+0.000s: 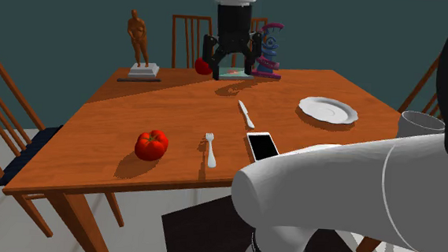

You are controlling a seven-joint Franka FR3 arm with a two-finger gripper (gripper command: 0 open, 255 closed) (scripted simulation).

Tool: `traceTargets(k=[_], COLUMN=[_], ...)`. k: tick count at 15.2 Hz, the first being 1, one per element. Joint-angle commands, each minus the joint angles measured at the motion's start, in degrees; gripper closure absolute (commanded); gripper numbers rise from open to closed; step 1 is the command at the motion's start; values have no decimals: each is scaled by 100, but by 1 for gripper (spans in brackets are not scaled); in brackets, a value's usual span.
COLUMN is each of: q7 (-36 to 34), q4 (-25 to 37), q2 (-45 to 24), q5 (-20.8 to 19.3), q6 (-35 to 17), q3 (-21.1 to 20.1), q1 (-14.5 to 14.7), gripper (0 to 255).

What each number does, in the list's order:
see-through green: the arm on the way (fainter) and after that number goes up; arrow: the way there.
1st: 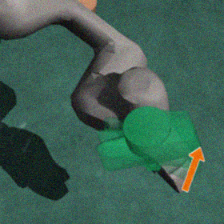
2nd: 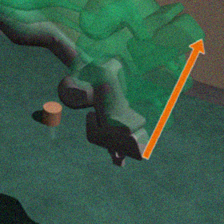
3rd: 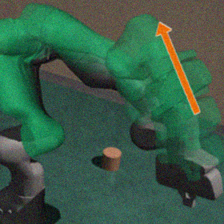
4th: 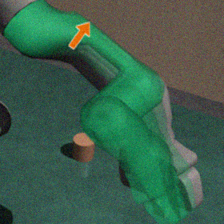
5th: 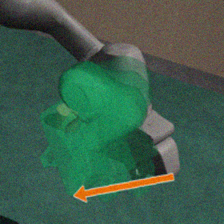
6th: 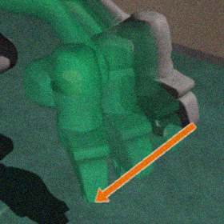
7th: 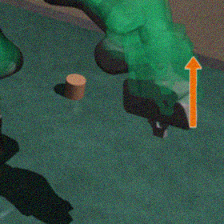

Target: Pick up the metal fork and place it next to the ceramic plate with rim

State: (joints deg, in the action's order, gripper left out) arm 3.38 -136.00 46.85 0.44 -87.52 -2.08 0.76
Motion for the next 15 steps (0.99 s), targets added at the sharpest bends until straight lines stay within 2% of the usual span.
traceTargets(k=[1, 8, 15], q7=[0, -835, -1614], q4=[0, -1035, -1775], q2=[0, -355, -1163], q5=[0, 375, 791], q6=[0, -1109, -2404], q3=[0, -329, -678], q1=[0, -120, -182], gripper=[0, 0, 0])
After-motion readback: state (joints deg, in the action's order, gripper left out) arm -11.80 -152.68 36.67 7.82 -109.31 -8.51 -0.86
